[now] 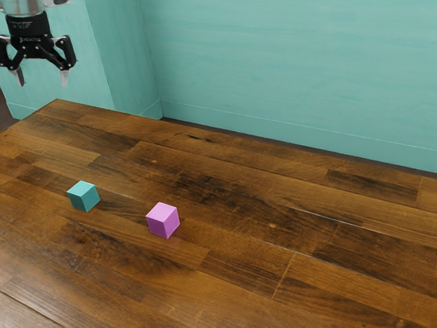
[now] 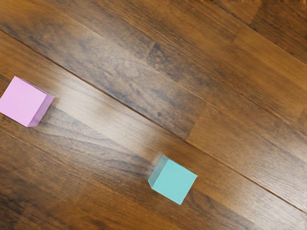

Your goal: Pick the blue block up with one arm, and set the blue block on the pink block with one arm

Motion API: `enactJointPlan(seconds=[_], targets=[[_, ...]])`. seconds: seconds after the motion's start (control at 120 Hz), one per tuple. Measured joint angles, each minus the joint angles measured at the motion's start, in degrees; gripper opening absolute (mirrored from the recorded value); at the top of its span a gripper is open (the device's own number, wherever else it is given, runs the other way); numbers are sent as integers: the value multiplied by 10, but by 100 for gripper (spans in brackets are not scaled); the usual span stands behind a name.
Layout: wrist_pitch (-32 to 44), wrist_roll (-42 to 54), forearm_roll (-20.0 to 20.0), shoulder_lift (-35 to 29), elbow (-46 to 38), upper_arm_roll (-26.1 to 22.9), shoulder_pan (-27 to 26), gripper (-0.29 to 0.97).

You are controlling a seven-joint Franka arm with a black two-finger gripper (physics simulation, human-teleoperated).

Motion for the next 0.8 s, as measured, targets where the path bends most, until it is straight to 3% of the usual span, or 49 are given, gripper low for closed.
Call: enactJointPlan(seconds=[0.108,0.225,0.342,0.6,0.692,0.8], targets=[[-2,-12,-1,0,4,0,10,68],[-33,-23,-1,-44,146,-22,23,68],[-60,-31,-11,-108,170,-60,-47,68],[-72,-46,-18,-62,158,-58,-51,68],[-70,-48,-17,-75,94,-54,-48,68],[-44,-48,-35,-279,-188,-5,-55,68]])
